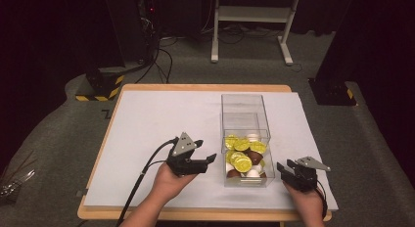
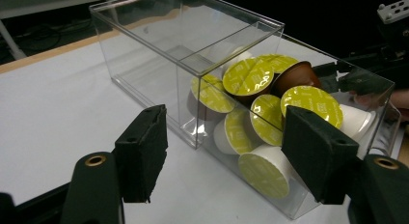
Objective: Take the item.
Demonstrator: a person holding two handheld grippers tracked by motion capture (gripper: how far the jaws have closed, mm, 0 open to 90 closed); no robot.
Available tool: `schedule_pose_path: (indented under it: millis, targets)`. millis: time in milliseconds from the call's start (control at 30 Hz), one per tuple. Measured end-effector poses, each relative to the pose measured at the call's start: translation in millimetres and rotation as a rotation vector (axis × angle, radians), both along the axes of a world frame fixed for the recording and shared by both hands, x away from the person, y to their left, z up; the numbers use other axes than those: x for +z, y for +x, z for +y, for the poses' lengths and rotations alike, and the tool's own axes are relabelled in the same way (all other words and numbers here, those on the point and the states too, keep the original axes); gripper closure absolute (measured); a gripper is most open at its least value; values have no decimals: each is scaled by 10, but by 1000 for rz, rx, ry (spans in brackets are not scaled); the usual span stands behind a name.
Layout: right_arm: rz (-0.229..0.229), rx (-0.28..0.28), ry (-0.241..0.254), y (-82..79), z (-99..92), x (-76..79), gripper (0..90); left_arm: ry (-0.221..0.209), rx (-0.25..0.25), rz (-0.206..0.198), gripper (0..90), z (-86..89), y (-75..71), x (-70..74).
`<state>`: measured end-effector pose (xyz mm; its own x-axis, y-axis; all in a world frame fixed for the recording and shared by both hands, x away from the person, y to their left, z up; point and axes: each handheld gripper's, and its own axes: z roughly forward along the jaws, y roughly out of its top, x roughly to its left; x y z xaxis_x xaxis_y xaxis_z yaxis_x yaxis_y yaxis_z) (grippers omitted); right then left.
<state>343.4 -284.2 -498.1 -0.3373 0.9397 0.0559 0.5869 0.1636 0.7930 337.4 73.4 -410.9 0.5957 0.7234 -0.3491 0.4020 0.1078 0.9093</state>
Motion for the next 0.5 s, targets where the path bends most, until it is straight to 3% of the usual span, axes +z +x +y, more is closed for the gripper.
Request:
schedule_pose_path:
  millis: [433, 467, 500]
  targets:
    - [2, -2, 1, 5, 1, -5, 526, -7, -39, 3, 332, -228, -17, 32]
    - [2, -2, 1, 5, 1, -5, 526, 8, -50, 0, 332, -234, -13, 33]
    - [2, -1, 1, 5, 1, -5, 526, -10, -44, 6, 332, -268, -15, 36]
